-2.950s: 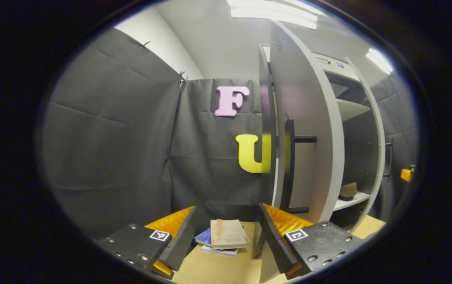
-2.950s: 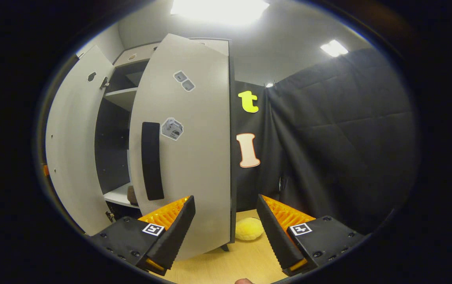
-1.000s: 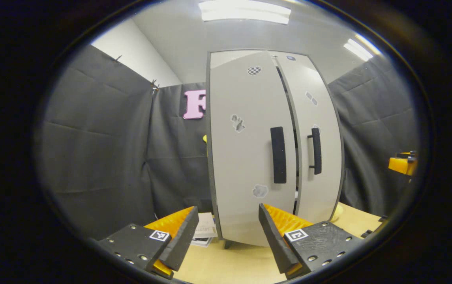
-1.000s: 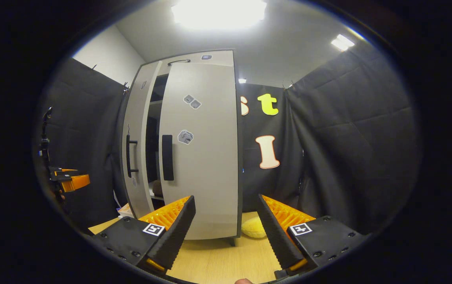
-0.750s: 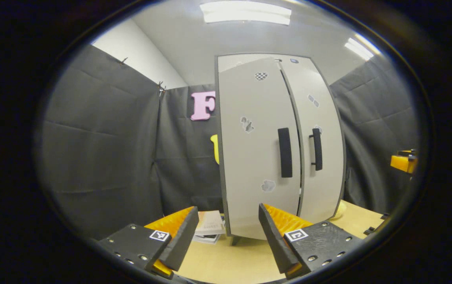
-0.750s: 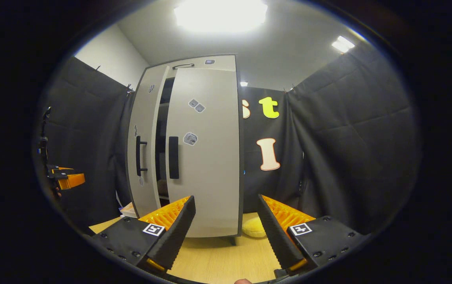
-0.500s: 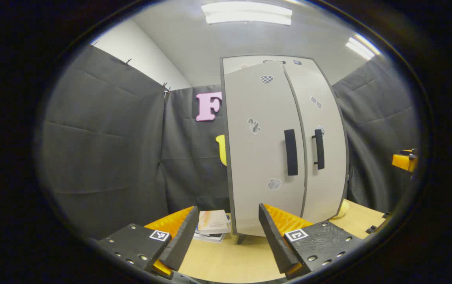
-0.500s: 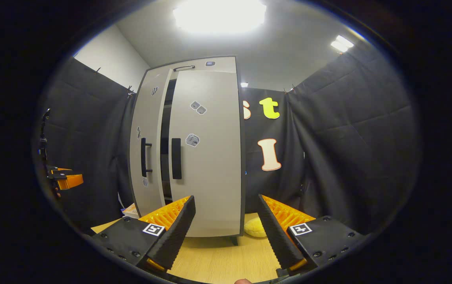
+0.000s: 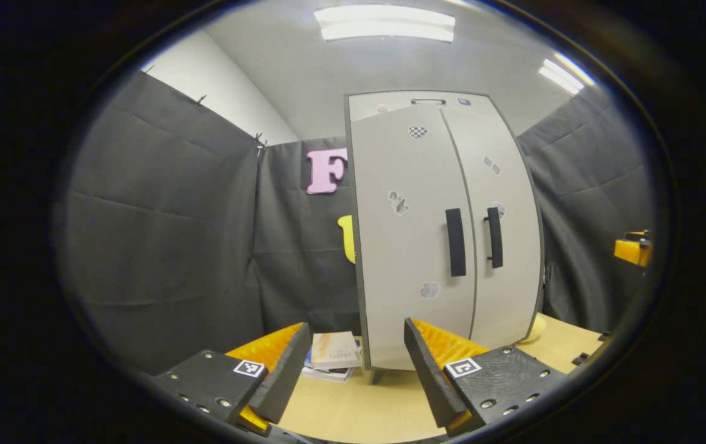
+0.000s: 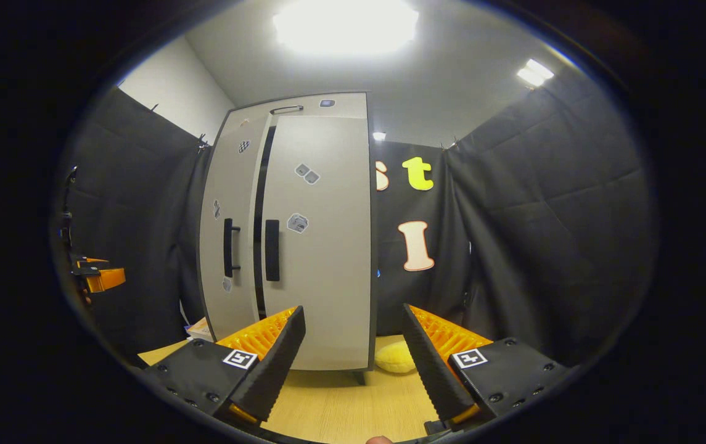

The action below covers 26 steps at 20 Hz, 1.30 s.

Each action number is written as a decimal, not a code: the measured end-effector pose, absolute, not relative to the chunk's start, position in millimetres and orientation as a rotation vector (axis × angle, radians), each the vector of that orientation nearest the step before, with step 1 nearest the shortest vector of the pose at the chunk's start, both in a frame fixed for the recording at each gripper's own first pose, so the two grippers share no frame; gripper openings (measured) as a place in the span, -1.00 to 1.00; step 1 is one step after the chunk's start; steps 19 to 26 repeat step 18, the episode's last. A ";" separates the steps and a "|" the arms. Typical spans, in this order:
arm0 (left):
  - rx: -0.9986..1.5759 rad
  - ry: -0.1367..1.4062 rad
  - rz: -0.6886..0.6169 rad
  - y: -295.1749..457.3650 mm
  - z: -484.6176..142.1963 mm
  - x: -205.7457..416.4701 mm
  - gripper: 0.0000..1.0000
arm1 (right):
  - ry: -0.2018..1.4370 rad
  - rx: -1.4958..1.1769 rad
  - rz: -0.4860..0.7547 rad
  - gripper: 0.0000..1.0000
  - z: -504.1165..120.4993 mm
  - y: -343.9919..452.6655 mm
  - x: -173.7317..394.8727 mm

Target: Grab one shoe with the right hand and put it into the shoe cabinet, grab the other shoe with the left hand and put it into the shoe cabinet; then close the right door with the right hand and the left door with the left hand.

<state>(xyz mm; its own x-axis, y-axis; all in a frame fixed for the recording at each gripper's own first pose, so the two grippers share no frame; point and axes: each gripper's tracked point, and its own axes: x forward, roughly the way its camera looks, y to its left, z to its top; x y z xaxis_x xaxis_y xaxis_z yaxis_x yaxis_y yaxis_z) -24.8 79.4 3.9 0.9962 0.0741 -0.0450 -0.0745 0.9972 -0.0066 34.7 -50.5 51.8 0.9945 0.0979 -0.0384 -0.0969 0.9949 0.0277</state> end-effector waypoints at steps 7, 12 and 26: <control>-0.001 0.052 0.084 87.3 0.4 -26.3 0.86 | 0.037 0.016 0.102 0.97 55.0 -46.2 34.2; 0.001 0.050 0.089 91.3 2.0 -26.9 0.86 | 0.034 0.023 0.100 0.93 57.8 -45.4 34.0; 0.001 0.041 0.093 94.8 3.9 -26.4 0.79 | 0.031 0.018 0.098 0.98 59.7 -45.3 32.0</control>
